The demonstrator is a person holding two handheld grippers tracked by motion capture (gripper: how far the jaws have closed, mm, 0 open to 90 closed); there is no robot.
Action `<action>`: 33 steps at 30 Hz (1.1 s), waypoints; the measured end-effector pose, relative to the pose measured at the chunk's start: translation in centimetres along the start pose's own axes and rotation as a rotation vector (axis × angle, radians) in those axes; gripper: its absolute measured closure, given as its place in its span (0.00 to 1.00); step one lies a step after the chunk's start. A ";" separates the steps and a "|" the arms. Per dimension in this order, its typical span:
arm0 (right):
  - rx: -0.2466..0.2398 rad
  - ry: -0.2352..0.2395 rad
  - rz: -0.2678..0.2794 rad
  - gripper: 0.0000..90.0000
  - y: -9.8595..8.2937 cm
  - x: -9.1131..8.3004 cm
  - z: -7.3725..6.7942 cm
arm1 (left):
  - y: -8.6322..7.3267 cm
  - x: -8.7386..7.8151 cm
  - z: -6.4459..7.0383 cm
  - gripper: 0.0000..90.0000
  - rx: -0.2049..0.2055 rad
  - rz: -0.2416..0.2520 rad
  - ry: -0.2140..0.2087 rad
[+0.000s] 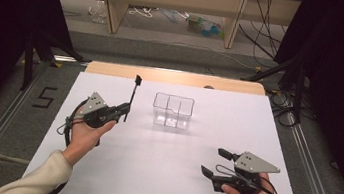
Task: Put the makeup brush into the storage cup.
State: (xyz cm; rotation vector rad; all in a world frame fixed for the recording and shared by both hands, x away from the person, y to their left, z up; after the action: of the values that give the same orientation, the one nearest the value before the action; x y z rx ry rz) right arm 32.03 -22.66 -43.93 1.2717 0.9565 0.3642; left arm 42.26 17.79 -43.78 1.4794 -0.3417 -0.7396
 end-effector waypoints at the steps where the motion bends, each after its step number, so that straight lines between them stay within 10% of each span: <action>1: 0.001 0.000 0.001 0.23 0.0 0.0 0.0 | 0.1 0.0 0.0 0.95 0.003 0.006 0.000; 33: 0.003 -0.007 -0.004 0.23 0.1 -0.2 0.0 | 1.6 0.1 0.7 0.95 0.026 0.087 0.004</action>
State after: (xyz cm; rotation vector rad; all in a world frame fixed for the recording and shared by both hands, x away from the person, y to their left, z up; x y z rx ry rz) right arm 31.91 -22.82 -43.78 1.2729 0.9540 0.3553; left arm 42.25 17.13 -42.22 1.4813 -0.4114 -0.6651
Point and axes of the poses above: each handheld gripper's, and its own axes: x roughly forward along the jaws, y roughly out of its top, z roughly to its right, the point moved 2 cm from there along x, roughly forward along the jaws, and after that the axes turned 1 degree about -x, right-handed, at the moved point
